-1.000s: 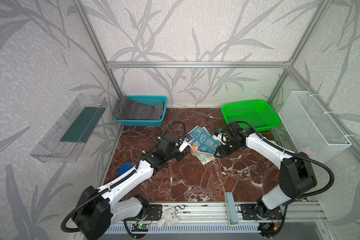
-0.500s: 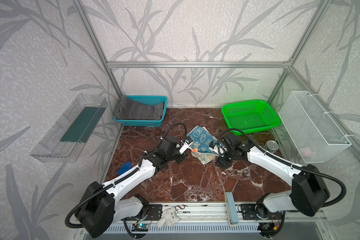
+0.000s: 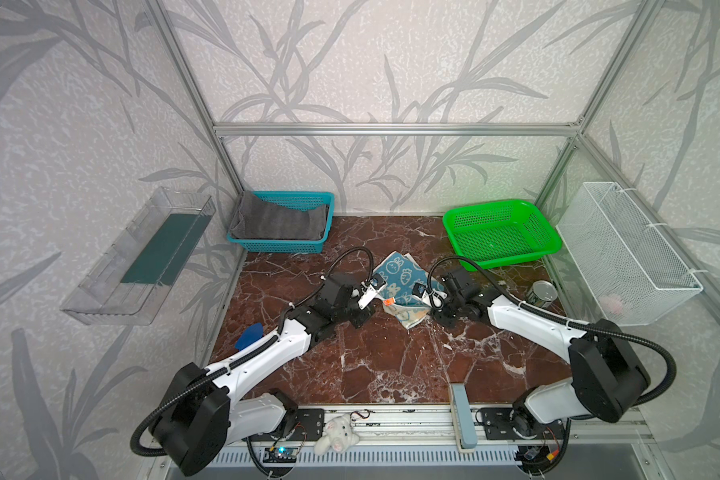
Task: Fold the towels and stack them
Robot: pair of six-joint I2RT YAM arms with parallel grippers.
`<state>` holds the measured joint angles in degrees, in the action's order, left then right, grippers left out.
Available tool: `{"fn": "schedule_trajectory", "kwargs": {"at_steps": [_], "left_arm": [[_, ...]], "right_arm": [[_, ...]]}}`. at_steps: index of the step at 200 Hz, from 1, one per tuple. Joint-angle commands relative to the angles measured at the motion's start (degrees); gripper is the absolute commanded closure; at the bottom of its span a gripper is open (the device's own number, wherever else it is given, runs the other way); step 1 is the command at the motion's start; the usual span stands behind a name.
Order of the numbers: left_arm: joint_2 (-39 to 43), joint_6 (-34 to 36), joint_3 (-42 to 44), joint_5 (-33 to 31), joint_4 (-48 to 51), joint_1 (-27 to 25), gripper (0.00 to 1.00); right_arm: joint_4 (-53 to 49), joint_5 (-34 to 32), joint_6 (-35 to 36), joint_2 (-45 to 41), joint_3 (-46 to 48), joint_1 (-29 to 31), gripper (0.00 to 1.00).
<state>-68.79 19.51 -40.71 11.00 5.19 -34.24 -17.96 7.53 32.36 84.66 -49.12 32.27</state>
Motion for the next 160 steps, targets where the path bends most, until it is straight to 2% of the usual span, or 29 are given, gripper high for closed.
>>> {"fn": "schedule_trajectory", "kwargs": {"at_steps": [1, 6, 41, 63, 91, 121, 160], "left_arm": [[1.57, 0.70, 0.55, -0.26, -0.08, 0.43, 1.00], [1.59, 0.77, 0.54, -0.42, -0.02, 0.51, 1.00], [2.88, 1.59, -0.39, -1.50, 0.02, 1.36, 1.00], [5.05, 3.56, -2.81, -1.41, 0.90, 3.17, 1.00], [8.18, 8.61, -10.51, -1.44, 5.89, 6.04, 1.00], [11.39, 14.94, -19.72, -1.73, 10.97, 6.66, 1.00], [16.15, 19.08, -30.39, 2.93, 13.56, 6.49, 1.00]], "right_arm": [[0.10, 1.86, 1.59, 0.28, -2.08, -0.17, 0.96], [-0.56, 2.08, 2.03, 0.05, -2.40, -0.19, 1.00], [-2.94, 2.45, 4.54, -5.20, -4.24, -0.42, 1.00], [-6.71, 4.18, 5.45, -8.36, -8.67, -1.84, 1.00], [-14.97, 6.65, 8.07, -11.19, -18.33, -3.30, 1.00], [-22.11, 8.17, 8.42, -13.09, -30.51, -3.52, 1.00], [-28.88, 14.85, 6.78, -18.46, -42.40, -3.47, 1.00]]}}
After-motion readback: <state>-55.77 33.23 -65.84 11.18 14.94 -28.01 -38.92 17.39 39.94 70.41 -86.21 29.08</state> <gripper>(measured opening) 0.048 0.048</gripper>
